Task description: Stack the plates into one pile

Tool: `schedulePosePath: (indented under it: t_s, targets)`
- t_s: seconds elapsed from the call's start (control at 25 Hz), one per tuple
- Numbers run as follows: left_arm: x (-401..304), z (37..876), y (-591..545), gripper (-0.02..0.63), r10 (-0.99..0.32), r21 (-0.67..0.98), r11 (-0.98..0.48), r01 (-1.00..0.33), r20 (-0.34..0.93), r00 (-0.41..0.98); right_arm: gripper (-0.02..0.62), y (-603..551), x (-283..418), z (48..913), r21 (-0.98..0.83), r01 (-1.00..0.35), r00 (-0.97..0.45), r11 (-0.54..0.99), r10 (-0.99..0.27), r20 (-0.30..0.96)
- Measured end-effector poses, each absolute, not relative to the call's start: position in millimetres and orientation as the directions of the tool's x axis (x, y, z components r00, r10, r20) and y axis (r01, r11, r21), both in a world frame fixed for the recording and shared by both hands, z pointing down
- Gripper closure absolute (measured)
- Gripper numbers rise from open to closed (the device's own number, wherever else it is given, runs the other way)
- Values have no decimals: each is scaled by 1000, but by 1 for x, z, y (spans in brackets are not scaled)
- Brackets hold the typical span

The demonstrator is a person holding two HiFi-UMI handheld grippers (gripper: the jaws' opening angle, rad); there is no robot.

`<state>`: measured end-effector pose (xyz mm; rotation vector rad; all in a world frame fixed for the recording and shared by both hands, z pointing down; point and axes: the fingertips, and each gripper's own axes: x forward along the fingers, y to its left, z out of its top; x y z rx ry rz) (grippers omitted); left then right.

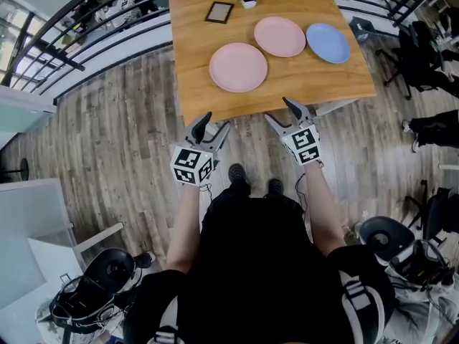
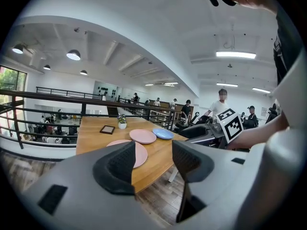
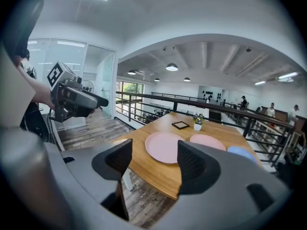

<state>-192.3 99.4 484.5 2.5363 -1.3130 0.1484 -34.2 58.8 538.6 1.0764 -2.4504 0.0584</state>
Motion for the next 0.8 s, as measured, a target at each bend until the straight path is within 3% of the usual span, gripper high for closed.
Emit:
schedulePosePath:
  t_s: [0.8]
  targets:
    - [-203,486,58,364,-732,197,-618,-761,208,649,298,32,-41,547,178,-752,-511,635,-731,452]
